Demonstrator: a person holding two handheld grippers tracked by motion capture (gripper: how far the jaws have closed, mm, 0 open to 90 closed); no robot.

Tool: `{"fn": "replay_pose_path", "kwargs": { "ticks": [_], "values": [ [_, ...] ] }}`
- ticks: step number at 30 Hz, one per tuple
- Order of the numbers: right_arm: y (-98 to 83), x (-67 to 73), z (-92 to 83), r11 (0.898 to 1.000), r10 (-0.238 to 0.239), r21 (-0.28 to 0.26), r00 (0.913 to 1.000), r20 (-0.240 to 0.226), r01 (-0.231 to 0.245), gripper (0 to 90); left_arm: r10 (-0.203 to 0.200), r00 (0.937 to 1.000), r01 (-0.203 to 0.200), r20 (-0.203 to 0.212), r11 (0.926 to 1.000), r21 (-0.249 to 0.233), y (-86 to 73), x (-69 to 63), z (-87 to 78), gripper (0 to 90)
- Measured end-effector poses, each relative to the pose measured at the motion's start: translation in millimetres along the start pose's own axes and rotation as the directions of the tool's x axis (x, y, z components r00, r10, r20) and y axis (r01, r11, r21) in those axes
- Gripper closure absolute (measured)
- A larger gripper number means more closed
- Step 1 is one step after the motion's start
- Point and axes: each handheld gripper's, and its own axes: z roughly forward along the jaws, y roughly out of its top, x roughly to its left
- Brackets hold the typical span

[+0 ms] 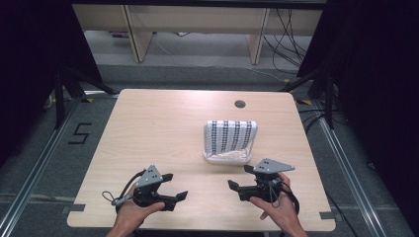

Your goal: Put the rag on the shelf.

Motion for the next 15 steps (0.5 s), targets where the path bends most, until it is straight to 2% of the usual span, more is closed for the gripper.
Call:
{"fn": "replay_pose_path", "kwargs": {
  "ticks": [2, 3, 5, 6, 8, 9, 10, 12, 13, 14, 15],
  "values": [
    [-3.4, 0.8, 1.4, 1.000, -0.007, -0.006, 1.0000, -0.005, 0.007, 21.2, 0.006, 1.0000, -0.006, -0.005, 1.0000, 0.004, -2.3, -1.0, -0.5, 18.2],
    [-6.7, 2.9, 1.5, 1.000, 0.005, 0.016, 1.0000, -0.006, -0.005, 21.2, 0.012, 0.9998, -0.012, -0.013, 0.9999, 0.013, -4.8, -2.1, -1.2, 18.2],
    [-8.2, 3.6, 2.6, 1.000, 0.014, 0.007, 0.9998, -0.015, -0.014, 21.2, 0.008, 0.9999, -0.008, -0.014, 1.0000, 0.005, -7.0, -2.7, -0.6, 18.2],
    [-11.7, 4.0, 2.3, 1.000, 0.001, 0.027, 1.0000, 0.001, -0.001, 21.2, 0.018, 0.9997, -0.017, -0.016, 0.9996, 0.021, -10.5, -2.2, -1.6, 18.2],
    [-13.5, 3.1, 4.2, 1.000, -0.018, 0.011, 0.9998, -0.003, 0.018, 21.2, 0.008, 0.9998, -0.008, -0.016, 0.9997, 0.023, -13.2, -2.3, -1.9, 18.2],
    [-15.4, 2.6, 4.2, 0.999, -0.009, 0.031, 0.9996, -0.027, 0.009, 21.2, 0.016, 0.9996, -0.016, -0.024, 0.9996, 0.025, -15.5, -1.9, -2.2, 18.2],
    [-19.5, 4.0, 3.8, 0.999, -0.009, 0.034, 1.0000, -0.001, 0.009, 21.2, 0.016, 0.9997, -0.015, -0.019, 0.9993, 0.034, -19.3, -1.1, -2.3, 18.2],
    [-21.9, 5.9, 5.3, 1.000, 0.009, 0.025, 0.9999, -0.010, -0.009, 21.2, 0.014, 0.9997, -0.013, -0.021, 0.9993, 0.035, -21.9, -1.2, -2.4, 18.3],
    [-24.4, 8.1, 3.7, 0.998, 0.031, 0.054, 0.9995, -0.005, -0.031, 21.2, 0.010, 0.9996, -0.009, -0.025, 0.9992, 0.038, -23.4, -1.6, -2.2, 18.2],
    [-28.4, 5.3, 5.6, 0.999, -0.003, 0.044, 0.9997, -0.026, 0.004, 21.2, 0.023, 0.9991, -0.022, -0.035, 0.9990, 0.039, -26.5, -2.5, -1.7, 18.2],
    [-29.6, 5.8, 5.2, 0.999, 0.003, 0.049, 0.9997, -0.026, -0.001, 21.2, 0.023, 0.9991, -0.022, -0.035, 0.9990, 0.039, -26.5, -2.5, -1.7, 18.3]
  ]
}}
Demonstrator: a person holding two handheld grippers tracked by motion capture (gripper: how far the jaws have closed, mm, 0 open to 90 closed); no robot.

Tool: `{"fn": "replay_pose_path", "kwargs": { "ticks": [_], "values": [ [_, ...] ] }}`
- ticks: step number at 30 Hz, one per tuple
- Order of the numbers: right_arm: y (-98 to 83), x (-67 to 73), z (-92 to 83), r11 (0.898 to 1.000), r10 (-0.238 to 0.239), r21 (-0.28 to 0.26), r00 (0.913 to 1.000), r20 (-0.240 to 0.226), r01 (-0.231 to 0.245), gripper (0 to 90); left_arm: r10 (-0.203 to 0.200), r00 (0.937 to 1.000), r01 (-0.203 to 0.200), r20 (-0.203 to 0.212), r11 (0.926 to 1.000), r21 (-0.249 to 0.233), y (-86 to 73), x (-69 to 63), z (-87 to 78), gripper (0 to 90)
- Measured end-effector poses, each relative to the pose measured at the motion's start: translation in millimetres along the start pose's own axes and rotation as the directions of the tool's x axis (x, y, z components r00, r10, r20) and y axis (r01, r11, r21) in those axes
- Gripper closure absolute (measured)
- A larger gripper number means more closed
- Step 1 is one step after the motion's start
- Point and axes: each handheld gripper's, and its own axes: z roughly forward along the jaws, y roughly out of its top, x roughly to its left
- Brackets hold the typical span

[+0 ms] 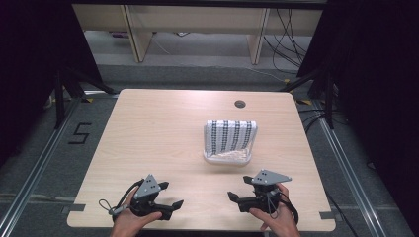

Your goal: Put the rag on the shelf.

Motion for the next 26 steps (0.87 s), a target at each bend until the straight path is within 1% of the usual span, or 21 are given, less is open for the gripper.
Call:
{"fn": "replay_pose_path", "kwargs": {
  "ticks": [1, 4, 5, 6, 7, 8, 9, 10, 11, 12, 13, 14, 15, 16, 18, 19, 22, 23, 24, 25, 26],
  "values": [
    [-2.1, 1.6, -1.2, 1.000, 0.013, 0.007, 0.9998, 0.018, -0.013, 21.2, 0.012, 0.9999, -0.012, -0.005, 0.9997, 0.023, -2.8, -2.1, -0.3, 18.2],
    [-5.5, 1.5, 0.3, 1.000, -0.001, 0.000, 0.9996, 0.028, 0.001, 21.2, 0.009, 1.0000, -0.009, 0.000, 0.9997, 0.022, -4.9, -3.9, 0.4, 18.2],
    [-7.0, 0.7, 1.4, 1.000, -0.014, 0.002, 0.9998, 0.016, 0.014, 21.2, 0.020, 0.9998, -0.020, -0.004, 0.9994, 0.027, -6.3, -4.1, 0.7, 18.2],
    [-8.8, 1.8, 1.3, 1.000, -0.026, 0.015, 0.9990, 0.035, 0.026, 21.2, 0.029, 0.9995, -0.029, -0.014, 0.9990, 0.035, -7.3, -4.3, 0.7, 18.3],
    [-10.9, 4.4, 2.7, 1.000, -0.015, 0.016, 0.9994, 0.032, 0.014, 21.2, 0.020, 0.9997, -0.019, -0.018, 0.9994, 0.030, -8.8, -5.6, 2.8, 18.3],
    [-10.9, 4.4, 2.7, 1.000, -0.015, 0.016, 0.9994, 0.032, 0.014, 21.2, 0.049, 0.9986, -0.048, -0.021, 0.9971, 0.059, -8.7, -4.4, 2.1, 18.3],
    [-11.4, 3.9, 3.0, 0.999, -0.030, 0.018, 0.9991, 0.029, 0.029, 21.2, 0.042, 0.9990, -0.040, -0.018, 0.9974, 0.060, -9.2, -4.9, 3.1, 18.3],
    [-12.3, 4.6, 4.0, 0.999, -0.034, 0.020, 0.9991, 0.027, 0.033, 21.2, 0.037, 0.9991, -0.036, -0.020, 0.9980, 0.052, -9.6, -5.4, 4.8, 18.3],
    [-13.8, 5.9, 6.1, 0.998, -0.048, 0.030, 0.9985, 0.027, 0.047, 21.2, 0.032, 0.9994, -0.031, -0.016, 0.9986, 0.042, -10.0, -6.3, 5.9, 18.3],
    [-14.6, 7.7, 7.5, 0.999, -0.035, 0.030, 0.9993, 0.015, 0.035, 21.2, 0.039, 0.9991, -0.038, -0.017, 0.9981, 0.048, -10.0, -6.0, 5.7, 18.3],
    [-14.6, 7.6, 8.3, 0.998, -0.045, 0.042, 0.9990, 0.007, 0.045, 21.2, 0.030, 0.9994, -0.029, -0.019, 0.9986, 0.045, -9.8, -6.8, 6.3, 18.3],
    [-14.6, 7.6, 8.3, 0.998, -0.045, 0.042, 0.9990, 0.007, 0.045, 21.2, 0.038, 0.9990, -0.037, -0.021, 0.9981, 0.048, -9.9, -6.3, 6.0, 18.3],
    [-15.6, 8.6, 10.7, 0.997, -0.057, 0.046, 0.9984, 0.001, 0.057, 21.2, 0.036, 0.9991, -0.035, -0.019, 0.9980, 0.052, -9.6, -5.3, 5.3, 18.3],
    [-15.8, 8.8, 11.2, 0.997, -0.059, 0.045, 0.9982, 0.001, 0.059, 21.2, 0.029, 0.9993, -0.028, -0.021, 0.9986, 0.045, -10.0, -4.7, 5.6, 18.3],
    [-16.2, 9.5, 11.5, 0.997, -0.054, 0.048, 0.9985, 0.004, 0.054, 21.2, 0.026, 0.9993, -0.025, -0.028, 0.9984, 0.051, -10.0, -4.1, 4.6, 18.3],
    [-16.5, 9.2, 10.9, 0.997, -0.057, 0.051, 0.9983, 0.014, 0.056, 21.2, 0.019, 0.9994, -0.018, -0.027, 0.9991, 0.038, -10.6, -2.9, 5.1, 18.3],
    [-16.8, 7.9, 11.2, 0.997, -0.068, 0.044, 0.9975, 0.021, 0.067, 21.2, 0.023, 0.9993, -0.022, -0.028, 0.9991, 0.037, -10.6, -0.9, 4.4, 18.3],
    [-16.9, 7.7, 11.8, 0.998, -0.057, 0.037, 0.9984, 0.008, 0.056, 21.2, 0.020, 0.9992, -0.019, -0.033, 0.9989, 0.042, -10.4, -0.5, 3.9, 18.3],
    [-16.5, 7.4, 10.9, 0.998, -0.053, 0.046, 0.9985, 0.009, 0.053, 21.2, 0.036, 0.9990, -0.035, -0.027, 0.9980, 0.052, -10.6, 1.5, 3.1, 18.3],
    [-16.5, 6.3, 11.4, 0.997, -0.064, 0.042, 0.9980, 0.005, 0.063, 21.2, 0.015, 0.9994, -0.014, -0.031, 0.9992, 0.036, -10.9, 0.7, 4.2, 18.3],
    [-16.5, 5.6, 11.3, 0.997, -0.065, 0.038, 0.9979, 0.007, 0.064, 21.2, 0.010, 0.9993, -0.008, -0.037, 0.9995, 0.031, -10.9, 0.8, 4.8, 18.3]
  ]
}}
